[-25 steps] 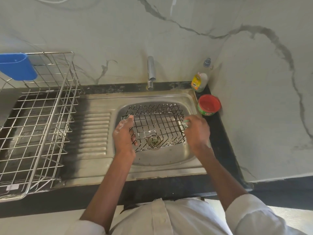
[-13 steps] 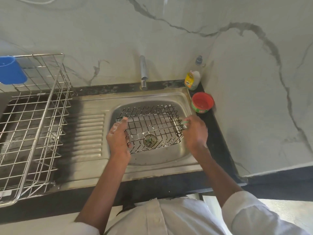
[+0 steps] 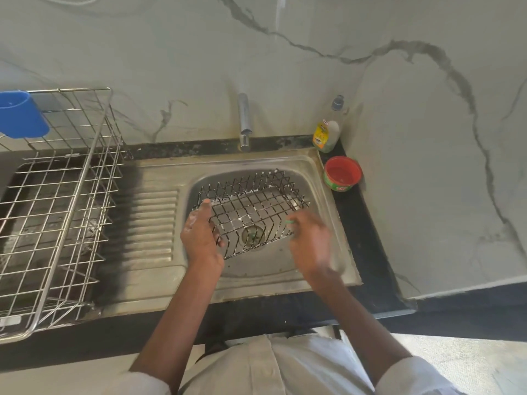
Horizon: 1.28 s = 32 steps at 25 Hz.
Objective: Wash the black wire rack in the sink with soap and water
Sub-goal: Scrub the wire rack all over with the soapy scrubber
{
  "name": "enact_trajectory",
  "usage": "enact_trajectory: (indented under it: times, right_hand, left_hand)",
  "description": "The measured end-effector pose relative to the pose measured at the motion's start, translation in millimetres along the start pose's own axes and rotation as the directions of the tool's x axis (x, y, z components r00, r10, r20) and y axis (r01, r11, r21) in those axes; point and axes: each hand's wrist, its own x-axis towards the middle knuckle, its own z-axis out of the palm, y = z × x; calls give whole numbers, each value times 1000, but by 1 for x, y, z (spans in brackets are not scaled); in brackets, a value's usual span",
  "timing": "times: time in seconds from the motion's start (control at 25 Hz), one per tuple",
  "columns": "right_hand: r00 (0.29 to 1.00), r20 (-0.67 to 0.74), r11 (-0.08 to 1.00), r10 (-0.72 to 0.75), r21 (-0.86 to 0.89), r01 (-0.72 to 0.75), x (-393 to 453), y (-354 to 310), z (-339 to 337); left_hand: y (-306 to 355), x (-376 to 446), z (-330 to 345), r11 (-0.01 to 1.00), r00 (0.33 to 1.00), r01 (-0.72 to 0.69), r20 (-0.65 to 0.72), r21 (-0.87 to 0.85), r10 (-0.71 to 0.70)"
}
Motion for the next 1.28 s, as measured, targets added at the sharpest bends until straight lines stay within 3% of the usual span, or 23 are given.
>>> enact_trajectory:
  times: [0.08,0.12,0.16,0.2,0.28,0.32,0.4,0.48,0.52,0.6,0.68,0.76,0.92,1.08,1.16,1.28]
  right_hand:
    - [949,55,950,-311,23,311,-19,-27,8]
    - [926,67,929,-371,21,370,-18,-29,7]
    - [946,50,948,-319,16,319,-9,-23,5]
    - [986,4,986,-164,12,164,3,-12,2]
    - [990,-48,991,130,5,-130,16,3,-4]
    - [991,-35,992,129,12,-129,15,-2,-4]
    - [990,40,990,-134,42,132,1,-26,5]
    - [937,102,941,-335,86,327,-5,-32,9]
    - [944,97,948,-316,78,309,3,-24,6]
    - [998,-5,998,-57,20,57,22,8,-5]
    - [971,-57,972,233,3,-234,38,32,-20]
    - [951,-61,952,304,-11,-305,44,28,-19]
    - [996,-29,991,-80,106,83,24,-49,10]
    - [895,-8,863,-446,263,432,2,-98,22]
    - [928,-16,913,-373,173,370,12,-79,22]
    - [997,-11,994,-76,74,76,18,-43,17]
  left_hand:
    - [0,-1,3,1000,1000,-23,8,-15,23]
    - [0,-1,4,999,999,-36,16,0,36]
    - [0,-2,4,999,999,-44,26,22,43]
    - [0,-4,4,998,998,-44,39,35,43]
    - [-4,-5,4,998,998,-36,61,43,33]
    - [-5,-6,5,998,997,-33,64,48,30]
    - [-7,-7,7,998,997,-30,76,48,27]
    - [-7,-6,8,998,996,-27,90,53,22]
    - [-7,-6,7,998,996,-27,91,57,21]
    - [-8,-4,5,998,995,-34,95,60,28]
    - [-8,-4,3,996,993,-49,113,80,40]
    - [-6,-5,1,992,987,-63,152,105,46]
    - [-3,-11,4,989,962,-109,260,102,79]
    - [-1,-15,7,981,921,-175,366,79,134]
    - [-1,-16,5,981,924,-168,362,96,122]
    - [2,-17,1,979,930,-172,344,106,126]
